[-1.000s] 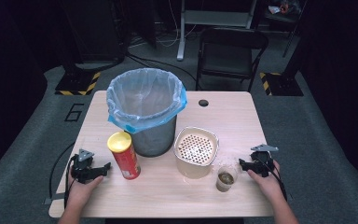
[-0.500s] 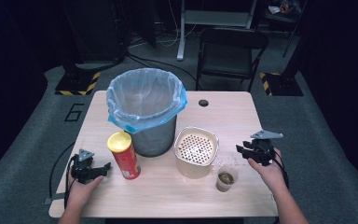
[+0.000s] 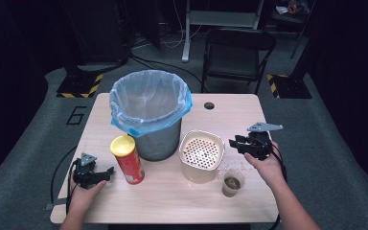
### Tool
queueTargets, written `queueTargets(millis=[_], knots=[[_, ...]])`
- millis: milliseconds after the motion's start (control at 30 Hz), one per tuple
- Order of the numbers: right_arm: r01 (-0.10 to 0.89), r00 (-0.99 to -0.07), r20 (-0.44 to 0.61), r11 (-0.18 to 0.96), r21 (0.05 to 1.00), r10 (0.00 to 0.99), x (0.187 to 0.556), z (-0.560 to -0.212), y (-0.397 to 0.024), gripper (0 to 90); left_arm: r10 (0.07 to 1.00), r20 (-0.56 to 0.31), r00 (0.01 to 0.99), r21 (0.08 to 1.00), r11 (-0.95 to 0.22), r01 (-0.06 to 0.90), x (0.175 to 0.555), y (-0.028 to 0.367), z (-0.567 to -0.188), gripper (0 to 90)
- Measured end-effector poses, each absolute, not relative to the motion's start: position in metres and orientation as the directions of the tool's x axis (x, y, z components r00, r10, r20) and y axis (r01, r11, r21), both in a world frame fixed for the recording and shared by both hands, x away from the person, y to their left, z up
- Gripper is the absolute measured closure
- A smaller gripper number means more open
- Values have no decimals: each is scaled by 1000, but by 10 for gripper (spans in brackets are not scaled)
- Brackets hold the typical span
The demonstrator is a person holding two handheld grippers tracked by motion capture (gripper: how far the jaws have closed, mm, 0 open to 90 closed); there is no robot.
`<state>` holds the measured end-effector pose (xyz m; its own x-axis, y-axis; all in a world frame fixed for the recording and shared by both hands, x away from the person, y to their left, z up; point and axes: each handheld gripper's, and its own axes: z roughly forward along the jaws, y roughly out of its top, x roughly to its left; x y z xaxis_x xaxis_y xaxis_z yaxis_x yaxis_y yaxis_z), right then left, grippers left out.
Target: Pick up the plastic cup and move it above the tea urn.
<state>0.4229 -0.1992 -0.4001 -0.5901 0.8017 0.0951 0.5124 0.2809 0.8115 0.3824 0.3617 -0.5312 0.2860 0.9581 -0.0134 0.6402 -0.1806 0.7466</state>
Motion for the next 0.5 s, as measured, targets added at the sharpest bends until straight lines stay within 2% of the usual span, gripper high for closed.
queueTargets(millis=[300, 433, 500], knots=[[501, -630, 88, 317, 805, 772, 427, -400, -177, 617, 958, -13, 286, 746, -181, 640, 382, 362, -531, 141], [511, -639, 94, 330, 794, 763, 430, -404, -171, 657, 958, -12, 287, 746, -182, 641, 382, 362, -531, 141], [521, -630, 63, 361, 774, 774, 431, -409, -163, 689, 958, -13, 286, 747, -181, 640, 382, 362, -531, 141]])
